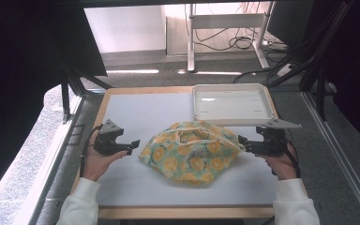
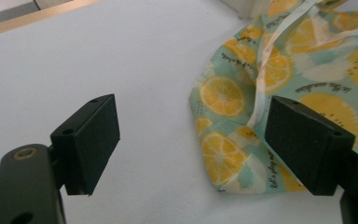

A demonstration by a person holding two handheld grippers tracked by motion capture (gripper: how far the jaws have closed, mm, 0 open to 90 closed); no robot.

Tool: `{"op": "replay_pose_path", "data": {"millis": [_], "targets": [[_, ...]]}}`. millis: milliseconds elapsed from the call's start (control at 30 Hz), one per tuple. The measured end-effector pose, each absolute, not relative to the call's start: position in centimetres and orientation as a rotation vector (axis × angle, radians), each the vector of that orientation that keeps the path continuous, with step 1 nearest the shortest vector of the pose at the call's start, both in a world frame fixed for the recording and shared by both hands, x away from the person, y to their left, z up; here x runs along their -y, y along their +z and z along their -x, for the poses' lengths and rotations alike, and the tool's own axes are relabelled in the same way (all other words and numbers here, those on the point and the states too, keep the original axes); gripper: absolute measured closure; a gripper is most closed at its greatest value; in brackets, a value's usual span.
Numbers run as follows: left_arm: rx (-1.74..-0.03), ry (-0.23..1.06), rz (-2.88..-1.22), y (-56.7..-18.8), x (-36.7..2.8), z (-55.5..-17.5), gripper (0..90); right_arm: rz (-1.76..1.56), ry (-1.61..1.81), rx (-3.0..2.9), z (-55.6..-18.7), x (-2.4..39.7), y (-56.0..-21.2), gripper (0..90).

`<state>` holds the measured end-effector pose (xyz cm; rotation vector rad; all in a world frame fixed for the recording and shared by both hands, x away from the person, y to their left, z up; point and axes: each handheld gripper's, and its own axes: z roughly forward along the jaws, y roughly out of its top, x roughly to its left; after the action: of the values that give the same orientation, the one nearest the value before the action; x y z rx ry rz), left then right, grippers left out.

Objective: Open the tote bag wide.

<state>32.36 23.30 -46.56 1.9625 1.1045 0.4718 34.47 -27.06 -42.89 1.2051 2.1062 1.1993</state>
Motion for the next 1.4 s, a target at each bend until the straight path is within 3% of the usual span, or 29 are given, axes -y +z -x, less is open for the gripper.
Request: {"op": "replay_pose_path", "data": {"millis": [1400], "targets": [[-1.109,0.481,-1.986,-45.8,-22.6,-32.5,23.7,-1.193,1.140,-2.100,-33.9,26.4,-43.3,19.9]]}}
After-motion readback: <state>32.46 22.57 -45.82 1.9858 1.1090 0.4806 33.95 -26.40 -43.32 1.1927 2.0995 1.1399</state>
